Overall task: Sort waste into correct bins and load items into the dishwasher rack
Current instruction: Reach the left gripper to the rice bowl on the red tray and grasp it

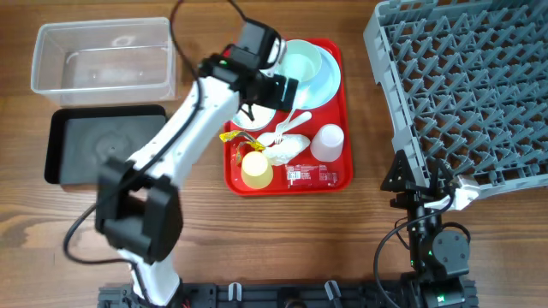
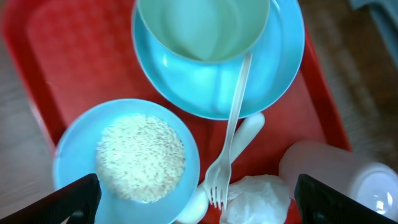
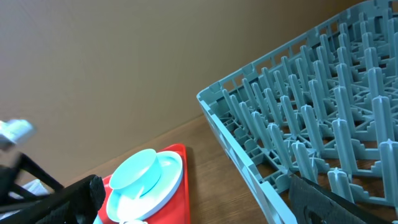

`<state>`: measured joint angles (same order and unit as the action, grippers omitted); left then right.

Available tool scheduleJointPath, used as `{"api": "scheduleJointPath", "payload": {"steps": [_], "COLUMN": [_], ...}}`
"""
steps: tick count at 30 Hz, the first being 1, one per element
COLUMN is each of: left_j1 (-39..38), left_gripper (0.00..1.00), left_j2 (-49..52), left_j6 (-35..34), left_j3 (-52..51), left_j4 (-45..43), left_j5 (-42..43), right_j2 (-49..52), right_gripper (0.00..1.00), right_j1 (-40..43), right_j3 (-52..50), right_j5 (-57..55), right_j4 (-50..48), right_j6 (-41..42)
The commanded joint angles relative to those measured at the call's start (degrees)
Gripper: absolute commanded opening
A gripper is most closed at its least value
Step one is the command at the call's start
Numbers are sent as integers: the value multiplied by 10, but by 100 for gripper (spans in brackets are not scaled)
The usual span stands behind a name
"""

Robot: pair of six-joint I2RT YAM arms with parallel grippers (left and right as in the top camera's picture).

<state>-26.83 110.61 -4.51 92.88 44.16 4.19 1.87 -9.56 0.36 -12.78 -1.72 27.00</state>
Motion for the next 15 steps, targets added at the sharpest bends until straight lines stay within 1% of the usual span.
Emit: {"api": "scheduleJointPath", "payload": {"steps": [1,4,5,6,7,8,9,13,15], "left_j1": [-10,-12,-12,-12,-12,-12,-12,-12,-12], "left_gripper": [100,99,95,88,80,70,63,47,44], "left_j2": [30,49,55,61,66,74,77,93,101], "left_j6": [14,23,28,28,28,28,28,26,26], "left_j3": [11,11,11,11,11,11,11,11,11], "left_j4": [-11,-15,-16,-16,-15,-15,-15,-15,-15], "left_j5": [16,16,15,15,15,15,15,15,15], "right_j2": [-1,-1,-1,-1,-1,-1,-1,-1,-1], "right_gripper": [100,100,100,100,100,100,100,100,100], "right_j1": [3,3,3,3,3,3,3,3,3], "right_j3": [0,0,0,0,0,0,0,0,0], "right_j5": [-9,-7,-7,-2,5,16,22,26,26], "right_j4": [-1,0,0,1,1,2,3,3,3], "right_j6": [6,6,6,6,6,6,6,6,6]}}
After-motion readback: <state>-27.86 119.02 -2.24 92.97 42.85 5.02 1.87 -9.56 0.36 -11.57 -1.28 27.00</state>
